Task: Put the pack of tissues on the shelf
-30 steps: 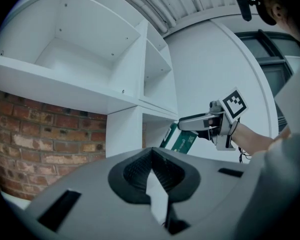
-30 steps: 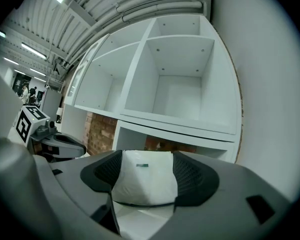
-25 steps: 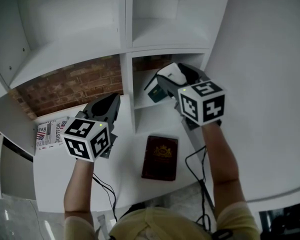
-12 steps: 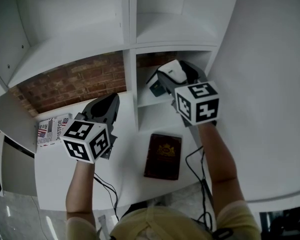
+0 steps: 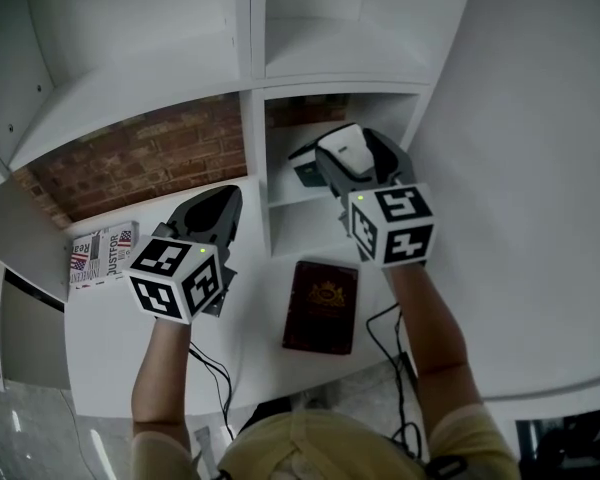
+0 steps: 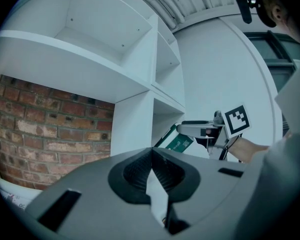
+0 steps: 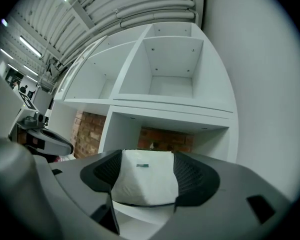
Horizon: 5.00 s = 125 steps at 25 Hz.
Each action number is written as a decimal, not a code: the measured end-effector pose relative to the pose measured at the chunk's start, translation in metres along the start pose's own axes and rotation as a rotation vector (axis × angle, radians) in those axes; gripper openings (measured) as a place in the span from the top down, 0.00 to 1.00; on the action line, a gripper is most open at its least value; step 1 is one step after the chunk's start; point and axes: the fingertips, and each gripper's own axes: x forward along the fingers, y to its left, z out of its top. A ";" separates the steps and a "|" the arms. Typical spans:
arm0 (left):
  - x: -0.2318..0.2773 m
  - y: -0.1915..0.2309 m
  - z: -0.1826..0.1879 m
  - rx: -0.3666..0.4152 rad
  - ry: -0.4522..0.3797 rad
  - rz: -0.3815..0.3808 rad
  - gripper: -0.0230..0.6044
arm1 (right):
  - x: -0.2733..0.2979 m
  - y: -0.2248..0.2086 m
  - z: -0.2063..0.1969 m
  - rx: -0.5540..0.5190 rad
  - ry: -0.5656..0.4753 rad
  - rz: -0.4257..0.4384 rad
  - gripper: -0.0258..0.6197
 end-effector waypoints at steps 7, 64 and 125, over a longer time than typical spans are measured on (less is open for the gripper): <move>0.003 -0.009 -0.007 -0.012 0.009 -0.008 0.96 | -0.017 0.004 -0.015 0.001 -0.045 -0.044 0.46; -0.036 -0.014 -0.043 -0.147 -0.011 0.039 0.96 | -0.030 0.040 -0.090 0.038 0.070 -0.020 0.46; -0.094 -0.046 -0.062 -0.218 -0.107 0.114 0.96 | -0.161 0.051 -0.082 0.258 -0.033 -0.027 0.96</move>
